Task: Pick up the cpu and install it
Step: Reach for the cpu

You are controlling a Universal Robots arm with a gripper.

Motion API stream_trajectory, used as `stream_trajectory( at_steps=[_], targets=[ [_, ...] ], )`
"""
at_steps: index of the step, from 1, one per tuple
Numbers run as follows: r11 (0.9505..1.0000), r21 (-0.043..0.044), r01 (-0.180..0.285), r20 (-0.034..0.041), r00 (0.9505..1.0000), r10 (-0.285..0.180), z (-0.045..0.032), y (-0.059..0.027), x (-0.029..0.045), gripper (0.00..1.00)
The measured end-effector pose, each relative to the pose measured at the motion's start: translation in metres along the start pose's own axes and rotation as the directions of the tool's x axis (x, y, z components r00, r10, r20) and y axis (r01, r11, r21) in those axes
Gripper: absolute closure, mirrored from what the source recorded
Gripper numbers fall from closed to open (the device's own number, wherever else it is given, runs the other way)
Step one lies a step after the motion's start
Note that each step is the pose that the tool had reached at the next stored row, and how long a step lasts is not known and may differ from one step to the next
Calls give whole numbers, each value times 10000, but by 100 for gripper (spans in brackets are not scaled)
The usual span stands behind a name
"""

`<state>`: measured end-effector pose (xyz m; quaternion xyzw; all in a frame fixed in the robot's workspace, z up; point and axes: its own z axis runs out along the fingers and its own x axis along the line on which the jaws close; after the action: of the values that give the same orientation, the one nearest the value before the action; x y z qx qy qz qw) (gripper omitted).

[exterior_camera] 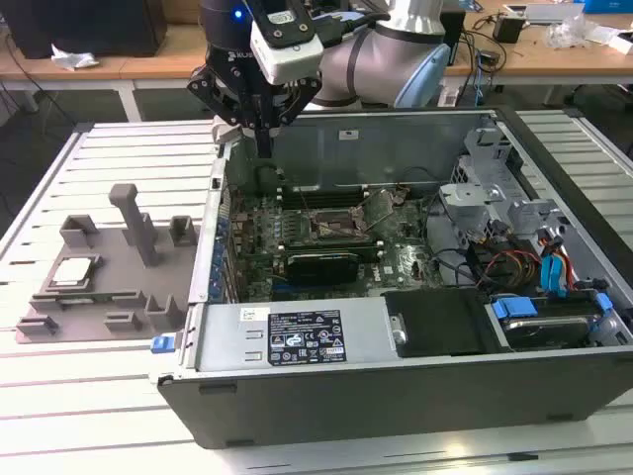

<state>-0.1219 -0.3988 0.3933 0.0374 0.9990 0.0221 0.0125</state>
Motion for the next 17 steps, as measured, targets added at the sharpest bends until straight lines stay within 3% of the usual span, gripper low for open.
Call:
stream_trajectory(
  at_steps=[8, 17],
  targets=[
    [10000, 0, -1, 1, 10000, 1, 0, 0, 0, 89],
    [10000, 0, 0, 1, 10000, 0, -2, -5, 70, 89]
  ],
)
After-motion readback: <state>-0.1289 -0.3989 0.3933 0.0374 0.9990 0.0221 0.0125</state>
